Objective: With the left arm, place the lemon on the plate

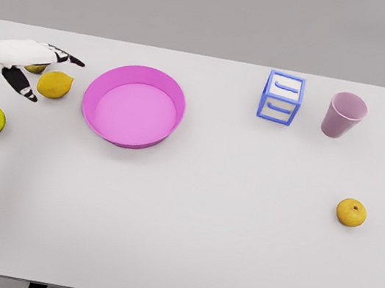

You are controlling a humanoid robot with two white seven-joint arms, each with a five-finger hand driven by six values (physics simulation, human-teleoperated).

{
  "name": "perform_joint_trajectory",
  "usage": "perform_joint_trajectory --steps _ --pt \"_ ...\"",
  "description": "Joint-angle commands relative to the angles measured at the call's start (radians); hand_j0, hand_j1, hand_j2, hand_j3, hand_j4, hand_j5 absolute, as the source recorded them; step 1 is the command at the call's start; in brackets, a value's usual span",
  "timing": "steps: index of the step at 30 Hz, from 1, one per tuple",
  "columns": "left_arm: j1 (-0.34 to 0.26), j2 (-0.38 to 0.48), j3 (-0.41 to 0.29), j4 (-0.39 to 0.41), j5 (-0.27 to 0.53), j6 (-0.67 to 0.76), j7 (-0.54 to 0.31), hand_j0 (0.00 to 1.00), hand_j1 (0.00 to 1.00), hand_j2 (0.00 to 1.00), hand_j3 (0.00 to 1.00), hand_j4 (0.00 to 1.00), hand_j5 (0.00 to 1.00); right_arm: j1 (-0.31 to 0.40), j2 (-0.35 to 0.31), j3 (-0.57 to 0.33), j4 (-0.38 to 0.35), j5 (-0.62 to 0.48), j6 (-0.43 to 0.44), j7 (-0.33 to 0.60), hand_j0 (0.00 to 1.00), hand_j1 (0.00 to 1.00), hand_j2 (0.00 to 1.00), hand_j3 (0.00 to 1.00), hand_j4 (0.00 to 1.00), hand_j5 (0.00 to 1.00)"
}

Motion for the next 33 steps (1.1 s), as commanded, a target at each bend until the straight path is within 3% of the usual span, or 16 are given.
perform_joint_trajectory --steps 1,33 --pt "0.000 -0.007 0.004 0.012 0.005 0.003 0.000 1.00 1.00 1.00 1.00 1.00 1.00 0.000 0.000 0.000 0.001 0.000 0.000 0.000 1.00 1.00 1.00 1.00 1.00 1.00" --pt "-0.012 -0.044 0.013 0.103 -0.003 0.003 0.000 0.97 0.97 0.97 0.97 0.97 0.97 0.000 0.000 0.000 0.001 0.000 0.000 0.000 1.00 1.00 1.00 1.00 1.00 1.00"
